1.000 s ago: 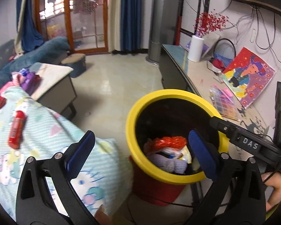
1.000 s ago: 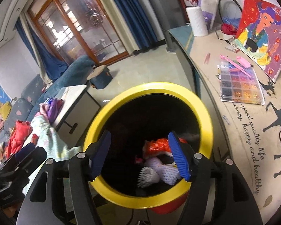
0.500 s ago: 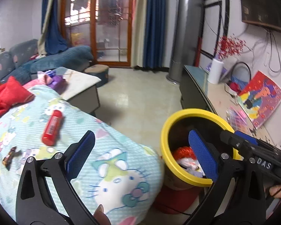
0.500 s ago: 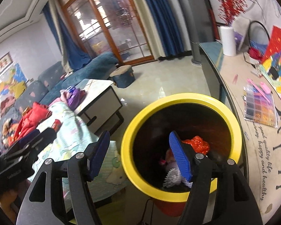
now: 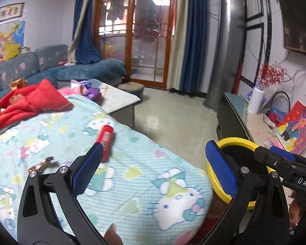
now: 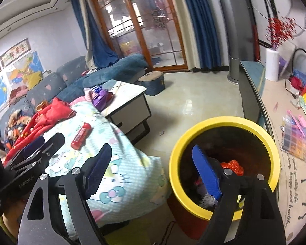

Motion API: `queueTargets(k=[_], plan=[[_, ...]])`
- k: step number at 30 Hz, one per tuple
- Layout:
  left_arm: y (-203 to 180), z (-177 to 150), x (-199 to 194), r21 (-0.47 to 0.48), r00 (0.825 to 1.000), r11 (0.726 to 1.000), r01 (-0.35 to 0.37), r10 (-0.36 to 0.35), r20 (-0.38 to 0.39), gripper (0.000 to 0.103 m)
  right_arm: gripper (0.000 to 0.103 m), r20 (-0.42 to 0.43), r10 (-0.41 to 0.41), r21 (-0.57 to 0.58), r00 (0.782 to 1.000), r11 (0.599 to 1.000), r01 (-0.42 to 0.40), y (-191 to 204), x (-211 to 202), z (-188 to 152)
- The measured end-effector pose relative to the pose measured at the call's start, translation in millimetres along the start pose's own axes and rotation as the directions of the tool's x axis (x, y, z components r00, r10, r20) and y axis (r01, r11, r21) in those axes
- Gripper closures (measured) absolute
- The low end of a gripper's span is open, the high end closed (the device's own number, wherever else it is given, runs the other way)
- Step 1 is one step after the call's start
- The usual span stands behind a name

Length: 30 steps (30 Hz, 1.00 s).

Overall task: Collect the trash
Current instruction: 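Move both tools back to the bed toward the chocolate bar wrapper and red container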

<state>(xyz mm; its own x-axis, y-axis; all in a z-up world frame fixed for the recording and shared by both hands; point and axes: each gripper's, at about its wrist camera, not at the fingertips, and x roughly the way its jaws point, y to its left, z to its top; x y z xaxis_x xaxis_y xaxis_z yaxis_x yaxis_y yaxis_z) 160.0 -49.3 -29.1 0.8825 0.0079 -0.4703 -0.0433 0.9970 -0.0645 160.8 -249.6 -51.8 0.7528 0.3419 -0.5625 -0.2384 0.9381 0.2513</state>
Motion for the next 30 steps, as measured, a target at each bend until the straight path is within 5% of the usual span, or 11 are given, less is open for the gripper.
queueTargets(k=[12,22,30], plan=[[69.3,-2.3,-13.0,-0.08,0.99,0.988,-0.132,0.136,0.04,0.011,0.024,-0.028,0.067,-0.129,0.997,0.989,-0.07,66.1,19.1,6.8],[129.8,-10.7,-5.5,-0.134,0.97,0.96,-0.244,0.243,-0.026,0.011,0.024,-0.083,0.102,-0.188,0.991,0.975,-0.116,106.9,47.2,3.8],[175.2,-24.4,11.1,-0.173,0.965,0.953,-0.249,0.229,-0.126,0.011,0.024,-0.151,0.125,-0.228,0.981,0.961,-0.158,141.7,79.0,-2.1]])
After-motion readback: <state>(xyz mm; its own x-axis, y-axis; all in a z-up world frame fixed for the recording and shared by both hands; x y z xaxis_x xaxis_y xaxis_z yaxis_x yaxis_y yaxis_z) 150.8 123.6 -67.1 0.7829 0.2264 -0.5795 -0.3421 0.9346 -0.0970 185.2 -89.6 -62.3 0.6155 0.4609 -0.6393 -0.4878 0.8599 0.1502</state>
